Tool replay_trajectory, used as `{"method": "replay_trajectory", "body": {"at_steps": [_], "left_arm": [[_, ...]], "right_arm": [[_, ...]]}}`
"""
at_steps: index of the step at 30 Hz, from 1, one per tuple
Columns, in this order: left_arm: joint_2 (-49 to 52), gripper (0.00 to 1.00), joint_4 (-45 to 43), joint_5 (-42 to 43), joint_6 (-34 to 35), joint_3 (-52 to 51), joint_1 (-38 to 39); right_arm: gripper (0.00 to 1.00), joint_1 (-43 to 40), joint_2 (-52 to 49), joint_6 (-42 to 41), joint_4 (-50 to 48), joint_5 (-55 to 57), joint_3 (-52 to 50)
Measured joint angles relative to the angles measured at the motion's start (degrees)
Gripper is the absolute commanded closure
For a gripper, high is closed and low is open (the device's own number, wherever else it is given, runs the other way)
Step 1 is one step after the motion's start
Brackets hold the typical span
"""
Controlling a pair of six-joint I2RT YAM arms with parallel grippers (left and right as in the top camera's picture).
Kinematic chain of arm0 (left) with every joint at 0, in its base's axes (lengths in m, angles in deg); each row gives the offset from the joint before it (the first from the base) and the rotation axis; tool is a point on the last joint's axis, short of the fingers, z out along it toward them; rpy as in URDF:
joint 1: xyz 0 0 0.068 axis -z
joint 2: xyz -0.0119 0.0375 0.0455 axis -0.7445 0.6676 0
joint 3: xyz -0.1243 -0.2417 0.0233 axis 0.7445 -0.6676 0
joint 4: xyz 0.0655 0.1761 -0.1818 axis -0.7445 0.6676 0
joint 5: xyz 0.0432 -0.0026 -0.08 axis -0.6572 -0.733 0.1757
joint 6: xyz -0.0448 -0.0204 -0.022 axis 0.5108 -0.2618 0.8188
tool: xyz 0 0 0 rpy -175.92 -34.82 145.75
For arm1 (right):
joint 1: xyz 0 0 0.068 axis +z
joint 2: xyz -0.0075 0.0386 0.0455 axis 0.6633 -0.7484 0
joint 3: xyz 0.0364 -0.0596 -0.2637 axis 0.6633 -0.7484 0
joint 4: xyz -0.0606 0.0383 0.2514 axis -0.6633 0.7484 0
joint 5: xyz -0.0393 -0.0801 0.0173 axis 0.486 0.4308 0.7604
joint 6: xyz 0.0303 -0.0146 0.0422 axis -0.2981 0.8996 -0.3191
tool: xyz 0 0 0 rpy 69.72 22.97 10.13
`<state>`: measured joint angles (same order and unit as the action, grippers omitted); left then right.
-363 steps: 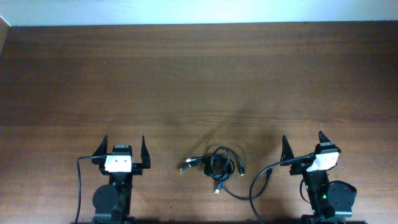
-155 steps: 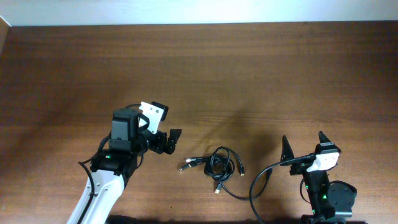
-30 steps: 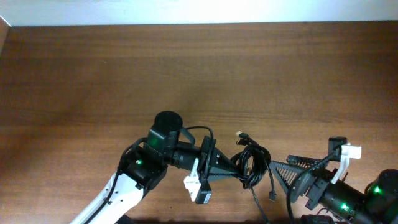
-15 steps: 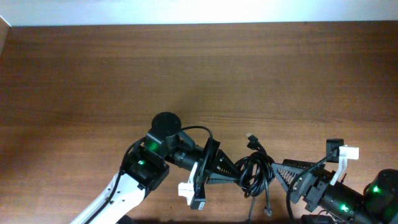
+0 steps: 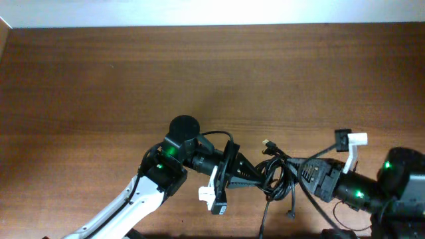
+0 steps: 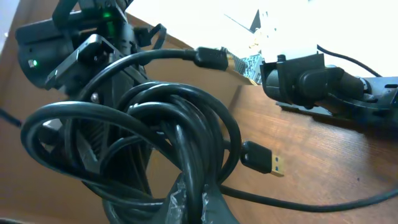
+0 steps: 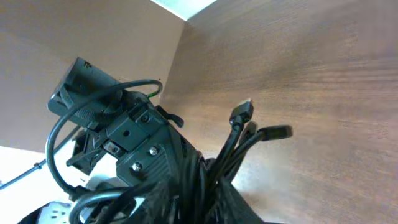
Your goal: Untangle cables
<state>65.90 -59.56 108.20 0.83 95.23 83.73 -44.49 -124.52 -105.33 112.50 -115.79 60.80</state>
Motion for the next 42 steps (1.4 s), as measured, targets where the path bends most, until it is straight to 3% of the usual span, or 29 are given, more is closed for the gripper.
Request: {"method": "replay_trajectory", "body": {"at_steps": [2,7,9,13,18,19,21,24,25,28,31,35,38,40,42], "left_arm": [[0.00,1.00,0.02,-1.01,0.70,0.00,0.00],[0.09,1.00,-0.22,-2.27,4.81,-0.22,0.15],[0.11,1.00,-1.86,-3.56,12.07,-0.31,-0.04],[-1.33,1.00,-2.36,-5.49,33.16,-0.33,-5.35],[-3.48,1.00,-2.62,-6.64,43.25,-0.31,-7.96],[-3.48,1.00,-2.60,-7.93,44.98,-0.31,-7.96],[-3.48,1.00,-1.92,-13.05,49.62,-0.31,-7.96],[-3.48,1.00,0.04,-22.49,58.90,-0.31,-7.96],[-3.48,1.00,0.11,-23.12,60.33,-0.31,-7.96],[-3.48,1.00,0.90,-23.87,62.27,-0.31,-7.96],[-3.48,1.00,0.98,-16.90,59.76,-0.31,-7.96],[-3.48,1.00,2.78,-7.72,55.69,-0.26,-7.96],[-3.48,1.00,2.78,-1.84,52.92,-0.26,-7.93],[-3.48,1.00,2.80,-1.33,52.70,-0.26,-7.93],[-3.48,1.00,2.78,-1.36,52.70,-0.26,-7.93]], "right_arm": [[0.96,0.00,-1.55,1.29,-0.13,-0.50,0.00],[0.96,-0.17,-1.66,5.66,3.06,2.82,0.04],[0.96,-0.04,-1.68,5.84,4.44,7.82,0.09],[0.96,0.76,-3.67,6.93,7.74,16.41,0.07],[0.96,0.46,-6.97,8.85,9.94,26.12,-0.09],[0.92,0.46,-6.97,8.87,10.19,26.32,-0.09],[0.74,0.46,-6.97,10.21,10.56,25.55,-0.09],[0.55,0.42,-6.97,14.49,10.54,18.80,-0.09],[0.53,0.42,-6.97,15.74,10.21,15.32,-0.09],[0.53,0.42,-6.97,18.73,6.97,4.90,-0.15],[0.53,0.42,-6.97,19.98,3.76,-2.19,-0.15],[0.54,0.42,-6.97,17.27,-1.36,-3.39,-0.31],[0.80,0.42,-6.97,15.58,-1.40,-3.39,-0.33],[0.84,0.42,-6.97,14.93,-0.79,-3.41,-0.37],[0.83,0.42,-6.97,14.56,-0.17,-3.45,-0.37]]}}
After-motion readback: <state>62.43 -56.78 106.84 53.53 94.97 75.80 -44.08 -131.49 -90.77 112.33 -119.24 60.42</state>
